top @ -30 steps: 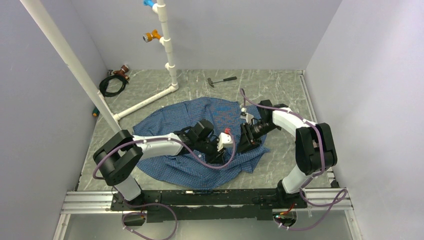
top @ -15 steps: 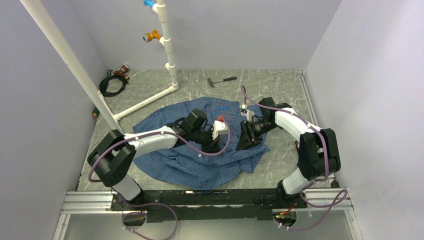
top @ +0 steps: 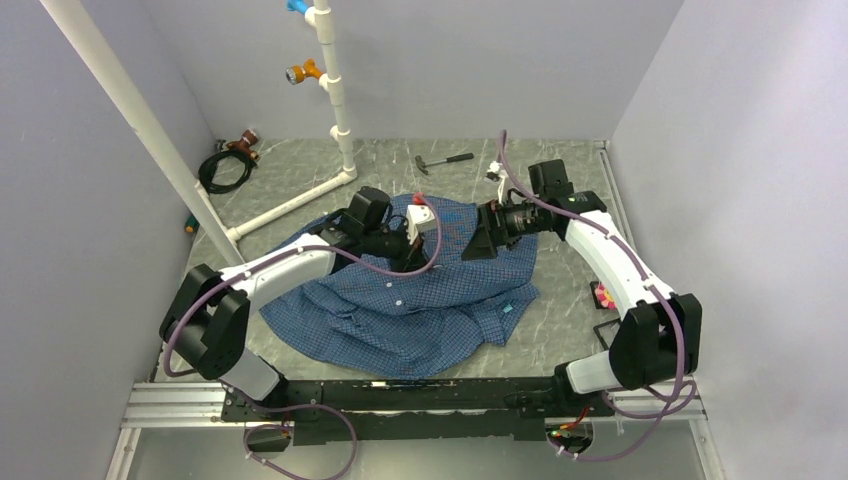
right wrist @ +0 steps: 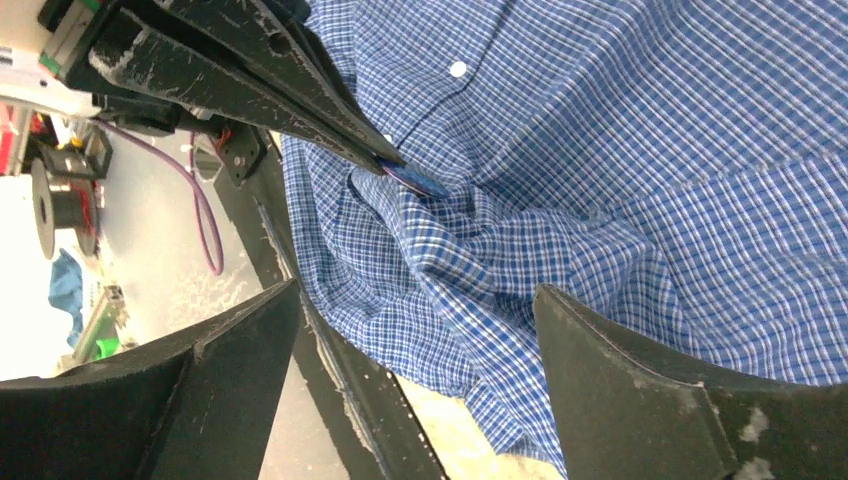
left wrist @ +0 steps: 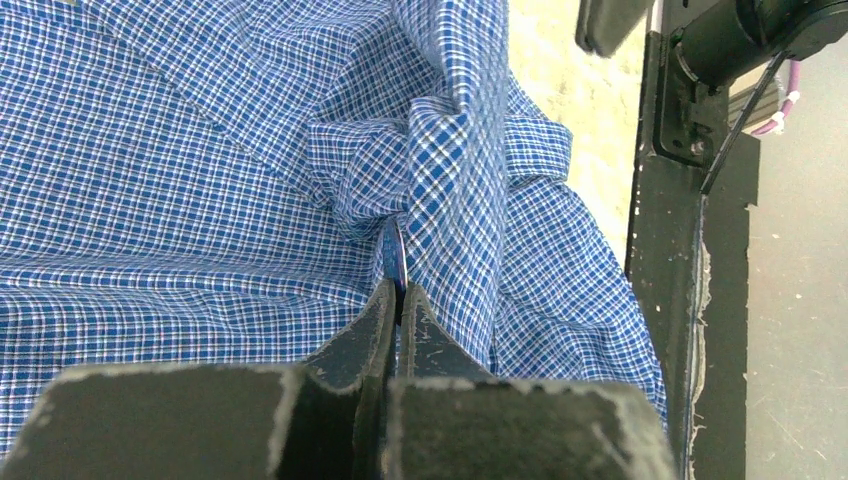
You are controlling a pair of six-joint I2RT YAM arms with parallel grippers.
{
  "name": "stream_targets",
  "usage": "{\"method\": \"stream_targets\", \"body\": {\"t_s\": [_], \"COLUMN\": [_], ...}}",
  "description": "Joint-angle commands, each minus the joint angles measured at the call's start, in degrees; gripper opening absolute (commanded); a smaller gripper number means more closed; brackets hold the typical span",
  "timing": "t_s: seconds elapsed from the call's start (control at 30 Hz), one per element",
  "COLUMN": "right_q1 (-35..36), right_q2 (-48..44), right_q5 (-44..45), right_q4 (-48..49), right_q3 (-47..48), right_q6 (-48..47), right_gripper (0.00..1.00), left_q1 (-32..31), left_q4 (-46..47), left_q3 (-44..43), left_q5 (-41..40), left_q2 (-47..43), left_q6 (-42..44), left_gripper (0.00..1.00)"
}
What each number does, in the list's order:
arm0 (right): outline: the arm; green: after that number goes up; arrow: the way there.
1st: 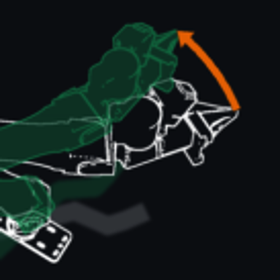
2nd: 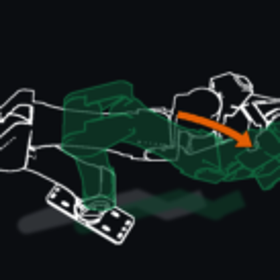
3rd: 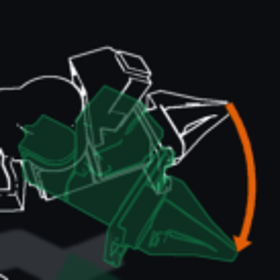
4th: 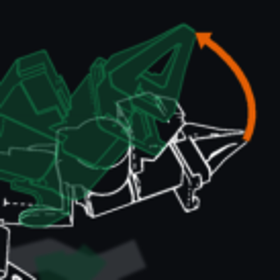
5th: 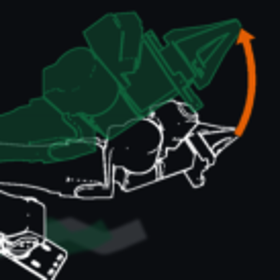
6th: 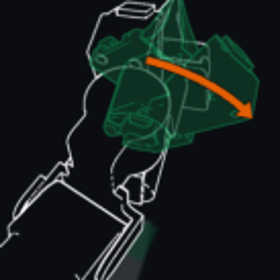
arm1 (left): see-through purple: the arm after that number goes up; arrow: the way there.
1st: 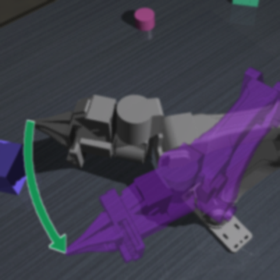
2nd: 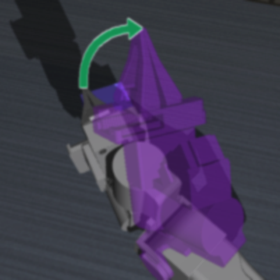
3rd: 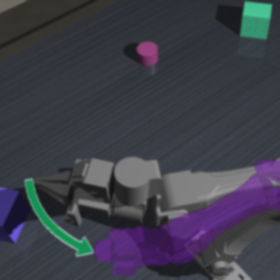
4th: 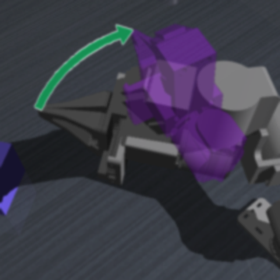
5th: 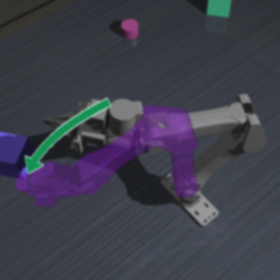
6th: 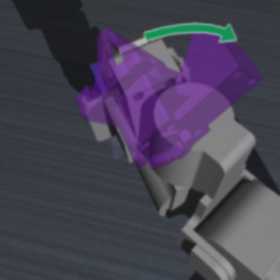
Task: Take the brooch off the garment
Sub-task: Remove the brooch from the clothes.
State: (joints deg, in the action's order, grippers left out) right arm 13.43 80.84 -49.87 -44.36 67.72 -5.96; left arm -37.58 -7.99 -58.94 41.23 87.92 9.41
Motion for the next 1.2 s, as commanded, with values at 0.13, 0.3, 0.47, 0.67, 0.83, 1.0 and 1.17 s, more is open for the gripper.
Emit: {"method": "stream_targets", "body": {"t_s": [0.13,0.3,0.47,0.67,0.83,1.0,1.17], "right_q1": [6.2,7.8,8.9,10.0,10.8,11.3,11.0], "right_q2": [0.6,2.0,2.7,3.0,3.0,1.8,-0.6], "right_q5": [0.6,-0.8,-4.3,-6.4,-7.3,-8.2,-8.4], "right_q4": [10.3,14.3,17.4,17.6,18.7,19.3,22.2], "right_q3": [-4.4,-5.8,-7.0,-7.6,-8.2,-9.1,-11.2], "right_q6": [2.8,4.5,5.6,4.5,4.5,3.4,3.6], "right_gripper": [0.93,0.85,0.69,0.54,0.35,0.00,0.00], "left_q1": [2.6,3.3,4.7,6.9,7.1,7.6,9.8], "left_q4": [0.5,2.4,4.4,6.2,6.1,6.3,15.0], "left_q3": [-1.7,-1.9,-2.6,-3.6,-4.7,-5.3,-0.5], "left_q5": [10.7,13.8,15.9,18.9,20.4,21.4,22.8], "left_q2": [-3.0,-2.7,-1.4,0.7,2.3,3.0,1.0], "left_q6": [-1.4,-4.6,-8.8,-13.7,-14.7,-15.6,-20.0], "left_gripper": [0.00,0.00,0.00,0.00,0.00,0.00,0.33]}}
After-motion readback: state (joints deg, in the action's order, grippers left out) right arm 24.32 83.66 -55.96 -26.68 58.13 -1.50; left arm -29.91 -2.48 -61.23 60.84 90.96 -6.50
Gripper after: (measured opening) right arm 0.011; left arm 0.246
